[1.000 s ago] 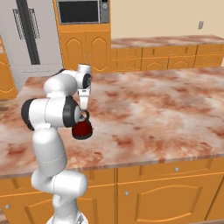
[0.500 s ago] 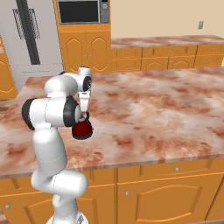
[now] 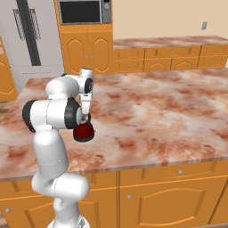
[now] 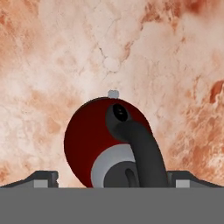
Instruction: Pick the jar and kettle and place them in the sink. Then turn on the water.
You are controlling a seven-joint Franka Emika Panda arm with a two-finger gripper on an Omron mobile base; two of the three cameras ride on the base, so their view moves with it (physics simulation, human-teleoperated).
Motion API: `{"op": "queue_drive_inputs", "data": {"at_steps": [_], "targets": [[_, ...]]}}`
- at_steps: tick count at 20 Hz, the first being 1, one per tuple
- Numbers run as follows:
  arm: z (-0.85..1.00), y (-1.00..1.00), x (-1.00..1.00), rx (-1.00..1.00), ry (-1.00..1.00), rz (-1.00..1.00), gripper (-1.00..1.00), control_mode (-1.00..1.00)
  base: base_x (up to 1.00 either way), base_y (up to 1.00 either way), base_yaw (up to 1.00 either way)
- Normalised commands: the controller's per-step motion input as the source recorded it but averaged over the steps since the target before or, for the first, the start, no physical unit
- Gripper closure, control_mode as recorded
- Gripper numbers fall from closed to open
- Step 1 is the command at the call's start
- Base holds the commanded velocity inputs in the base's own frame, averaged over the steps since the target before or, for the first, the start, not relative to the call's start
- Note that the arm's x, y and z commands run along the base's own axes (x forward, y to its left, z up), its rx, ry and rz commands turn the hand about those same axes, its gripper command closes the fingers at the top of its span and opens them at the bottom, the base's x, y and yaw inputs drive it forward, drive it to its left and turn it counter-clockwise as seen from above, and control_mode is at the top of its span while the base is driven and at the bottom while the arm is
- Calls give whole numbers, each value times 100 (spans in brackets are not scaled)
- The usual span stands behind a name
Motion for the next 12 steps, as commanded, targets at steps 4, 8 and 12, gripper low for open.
{"op": "queue_drive_inputs", "data": {"at_steps": [4, 8, 12], "targets": [[0, 0, 0, 0, 0, 0, 100, -100, 0, 0, 0], [0, 0, 0, 0, 0, 0, 100, -100, 0, 0, 0], [5, -2, -4, 0, 1, 0, 100, -100, 0, 0, 0]]}}
